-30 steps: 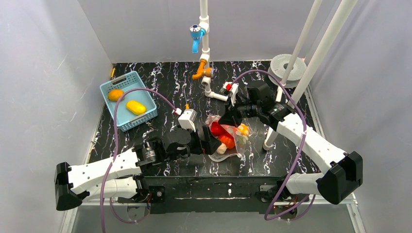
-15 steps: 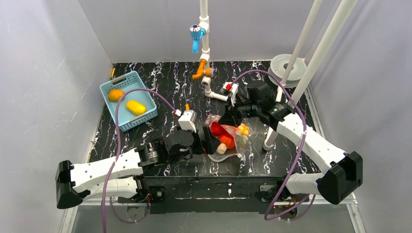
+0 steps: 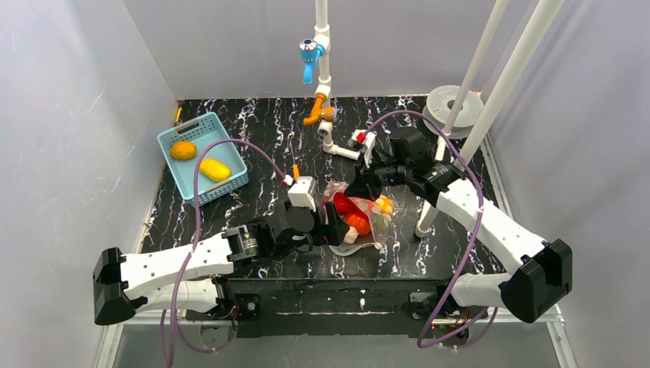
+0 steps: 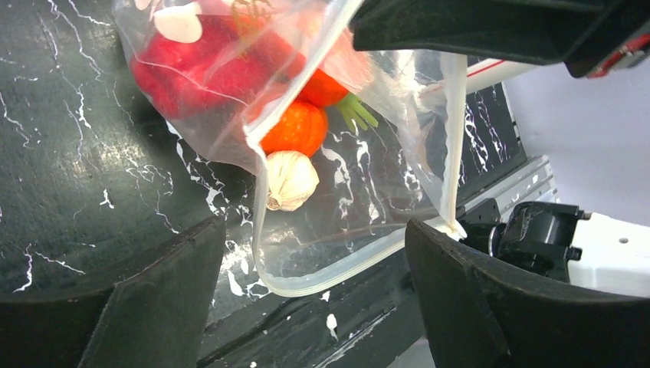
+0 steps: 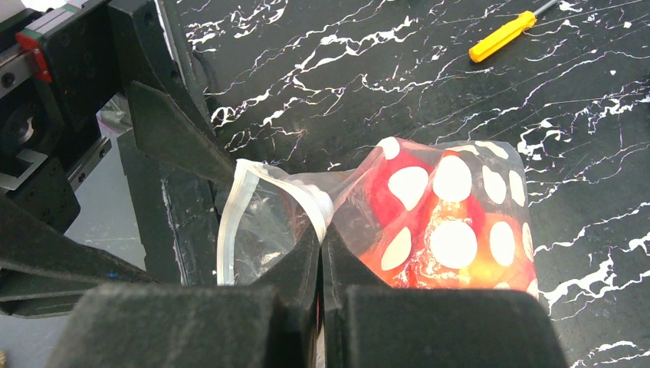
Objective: Open the zip-top bag and remove the fake food
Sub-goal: Pick up the food from the zipper food storage bag.
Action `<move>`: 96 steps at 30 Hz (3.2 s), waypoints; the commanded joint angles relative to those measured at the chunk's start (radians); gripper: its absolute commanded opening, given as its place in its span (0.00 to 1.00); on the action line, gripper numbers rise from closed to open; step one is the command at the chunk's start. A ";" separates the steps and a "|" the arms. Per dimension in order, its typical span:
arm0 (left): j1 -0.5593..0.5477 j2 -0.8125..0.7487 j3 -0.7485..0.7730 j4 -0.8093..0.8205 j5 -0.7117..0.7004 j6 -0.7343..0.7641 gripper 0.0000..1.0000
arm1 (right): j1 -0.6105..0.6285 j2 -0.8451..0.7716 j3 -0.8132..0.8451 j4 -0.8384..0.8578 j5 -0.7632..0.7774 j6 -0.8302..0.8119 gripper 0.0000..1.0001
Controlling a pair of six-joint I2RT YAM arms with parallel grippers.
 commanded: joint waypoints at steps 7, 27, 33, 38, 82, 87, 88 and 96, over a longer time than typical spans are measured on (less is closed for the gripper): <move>-0.069 -0.027 0.122 -0.085 -0.081 0.148 0.79 | -0.010 -0.003 -0.005 0.044 -0.020 -0.005 0.01; 0.005 0.212 0.194 -0.041 0.031 0.255 0.51 | -0.010 -0.008 -0.008 0.045 -0.020 -0.005 0.01; 0.023 0.281 0.165 0.010 0.054 0.252 0.52 | -0.010 -0.005 -0.011 0.047 -0.020 -0.006 0.01; 0.023 0.299 0.086 0.137 0.018 0.243 0.53 | -0.010 -0.001 -0.011 0.048 -0.020 -0.004 0.01; 0.023 0.654 0.062 0.354 -0.264 0.201 0.59 | -0.010 0.018 -0.013 0.081 -0.058 0.068 0.01; 0.023 0.675 0.046 0.439 -0.301 0.234 0.53 | -0.010 0.021 -0.013 0.088 -0.066 0.077 0.01; 0.023 0.681 0.046 0.449 -0.305 0.241 0.53 | -0.010 0.021 -0.013 0.088 -0.067 0.077 0.01; 0.037 0.710 0.053 0.506 -0.262 0.292 0.33 | -0.010 0.016 -0.018 0.091 -0.064 0.077 0.01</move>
